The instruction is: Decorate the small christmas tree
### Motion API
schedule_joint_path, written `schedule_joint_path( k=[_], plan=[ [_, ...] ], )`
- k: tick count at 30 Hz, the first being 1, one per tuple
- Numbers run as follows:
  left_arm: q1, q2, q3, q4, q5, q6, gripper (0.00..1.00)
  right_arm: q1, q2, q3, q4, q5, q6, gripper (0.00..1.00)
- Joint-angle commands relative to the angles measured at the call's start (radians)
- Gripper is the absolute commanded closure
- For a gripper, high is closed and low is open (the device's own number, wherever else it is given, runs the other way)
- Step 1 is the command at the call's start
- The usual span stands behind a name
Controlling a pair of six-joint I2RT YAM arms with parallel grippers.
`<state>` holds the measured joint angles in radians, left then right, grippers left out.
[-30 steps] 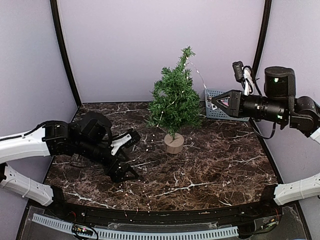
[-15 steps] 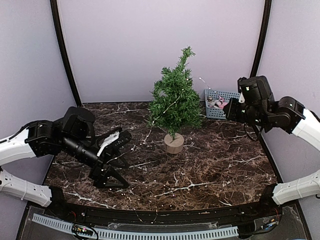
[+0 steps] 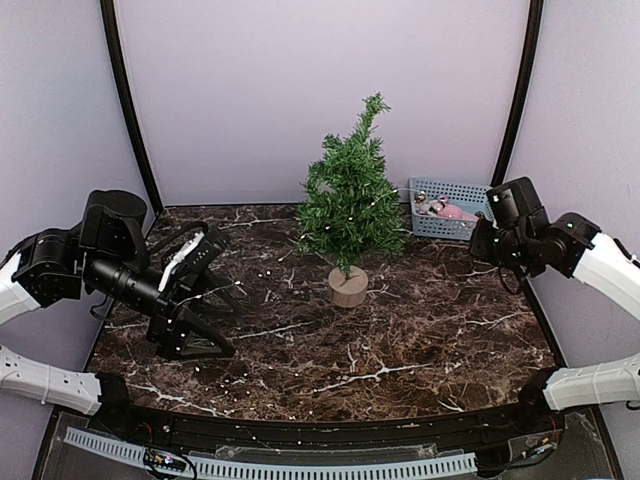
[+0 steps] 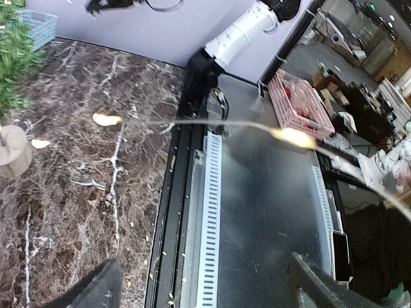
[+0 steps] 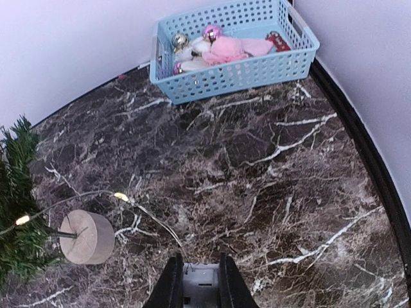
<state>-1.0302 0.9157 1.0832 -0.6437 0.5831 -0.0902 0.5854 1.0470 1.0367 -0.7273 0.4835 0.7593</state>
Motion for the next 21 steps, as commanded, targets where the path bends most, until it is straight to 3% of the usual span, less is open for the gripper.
schedule_joint_path(
  k=[1,4,6,10,11,13,18,21],
  plan=[
    [0.0,-0.047,0.041,0.032,-0.132,-0.018,0.25,-0.009,-0.007,-0.111,0.084,-0.163,0.04,1.0],
    [0.001,-0.056,0.012,0.076,-0.178,-0.033,0.6,-0.006,-0.003,-0.25,0.178,-0.298,0.102,1.0],
    [0.001,-0.053,-0.011,0.107,-0.19,-0.043,0.77,-0.004,-0.006,-0.347,0.255,-0.381,0.142,1.0],
    [0.001,-0.03,-0.036,0.137,-0.205,-0.051,0.99,0.008,-0.017,-0.473,0.335,-0.429,0.188,1.0],
    [0.001,-0.025,-0.038,0.141,-0.205,-0.051,1.0,0.01,-0.019,-0.487,0.343,-0.433,0.19,1.0],
    [0.001,-0.01,-0.041,0.149,-0.199,-0.05,1.0,0.009,-0.017,-0.504,0.351,-0.443,0.186,0.87],
    [0.001,0.039,-0.029,0.145,-0.208,-0.043,1.0,0.014,-0.073,-0.472,0.309,-0.428,0.129,0.31],
    [0.001,0.053,-0.024,0.144,-0.258,-0.048,1.0,0.014,-0.164,-0.443,0.239,-0.364,0.111,0.1]
  ],
)
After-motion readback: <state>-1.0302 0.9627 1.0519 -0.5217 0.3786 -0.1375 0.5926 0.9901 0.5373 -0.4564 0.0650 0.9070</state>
